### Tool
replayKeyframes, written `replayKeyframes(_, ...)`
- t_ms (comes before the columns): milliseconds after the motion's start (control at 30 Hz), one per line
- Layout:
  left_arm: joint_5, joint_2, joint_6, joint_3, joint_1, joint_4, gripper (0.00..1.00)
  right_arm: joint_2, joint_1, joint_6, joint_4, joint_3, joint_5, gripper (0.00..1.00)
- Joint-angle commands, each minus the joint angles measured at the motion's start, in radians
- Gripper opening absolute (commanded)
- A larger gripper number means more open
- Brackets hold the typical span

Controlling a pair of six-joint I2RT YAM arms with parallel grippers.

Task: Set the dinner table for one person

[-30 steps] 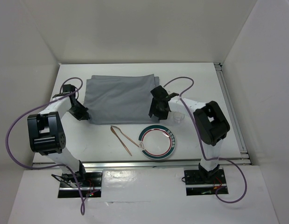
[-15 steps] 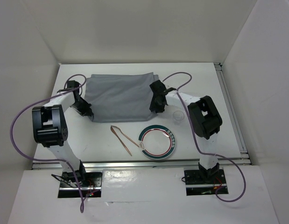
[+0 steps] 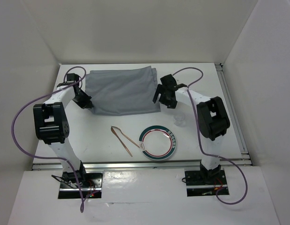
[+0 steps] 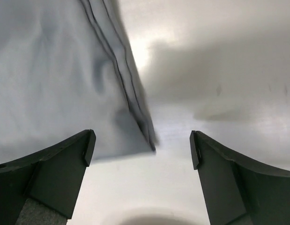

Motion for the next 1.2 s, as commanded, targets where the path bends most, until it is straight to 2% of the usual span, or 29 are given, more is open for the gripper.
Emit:
replayKeyframes(0, 0.007, -0.033, -0.011, -0.021, -0.002, -0.010, 0.00, -0.156, -0.005, 0.064, 0.063, -0.118, -0.070, 0.91)
replayKeyframes(67, 0.007, -0.044, -0.011, -0.031, -0.002, -0.010, 0.00, -0.167, -0.005, 0.111, 0.110, -0.182, -0.119, 0.87)
replayKeyframes(267, -0.002, -0.062, -0.011, -0.040, -0.002, -0.010, 0.00, -0.112, -0.005, 0.199, 0.173, -0.201, -0.196, 0.78)
replayKeyframes(567, -0.011, -0.082, 0.009, -0.040, -0.002, -0.039, 0.00, 0.005, -0.005, 0.260, 0.193, -0.154, -0.162, 0.70)
replayKeyframes(667, -0.020, -0.093, 0.020, -0.040, -0.002, -0.048, 0.00, 0.025, 0.004, 0.279, 0.203, -0.154, -0.136, 0.57)
replayKeyframes(700, -0.020, -0.102, 0.029, -0.040, 0.007, -0.048, 0.00, 0.025, 0.013, 0.279, 0.203, -0.154, -0.136, 0.48)
replayKeyframes(733, -0.029, -0.113, 0.029, -0.040, 0.007, -0.059, 0.00, 0.034, 0.013, 0.279, 0.203, -0.154, -0.122, 0.27)
replayKeyframes(800, -0.042, -0.122, 0.040, -0.050, 0.007, -0.077, 0.00, 0.034, 0.022, 0.288, 0.203, -0.154, -0.113, 0.10)
replayKeyframes(833, -0.042, -0.122, 0.040, -0.050, 0.018, -0.089, 0.12, 0.034, 0.022, 0.288, 0.203, -0.154, -0.113, 0.00)
replayKeyframes(900, -0.069, -0.122, 0.051, -0.050, 0.018, -0.131, 0.39, 0.034, 0.022, 0.288, 0.193, -0.154, -0.104, 0.00)
replayKeyframes(933, -0.069, -0.122, 0.051, -0.050, 0.018, -0.141, 0.58, 0.034, 0.022, 0.288, 0.193, -0.154, -0.104, 0.00)
replayKeyframes(1000, -0.080, -0.154, 0.051, -0.084, 0.027, -0.141, 0.61, 0.025, 0.032, 0.288, 0.193, -0.163, -0.095, 0.00)
replayKeyframes(1033, -0.080, -0.154, 0.040, -0.099, 0.039, -0.141, 0.69, 0.016, 0.032, 0.288, 0.193, -0.172, -0.095, 0.00)
replayKeyframes(1067, -0.080, -0.177, 0.040, -0.116, 0.039, -0.141, 0.71, 0.016, 0.032, 0.288, 0.193, -0.172, -0.095, 0.00)
replayKeyframes(1100, -0.080, -0.188, 0.028, -0.148, 0.051, -0.129, 0.80, 0.016, 0.032, 0.288, 0.193, -0.172, -0.086, 0.00)
replayKeyframes(1167, -0.027, -0.197, 0.018, -0.194, 0.065, -0.085, 0.81, 0.007, 0.032, 0.288, 0.193, -0.172, -0.086, 0.00)
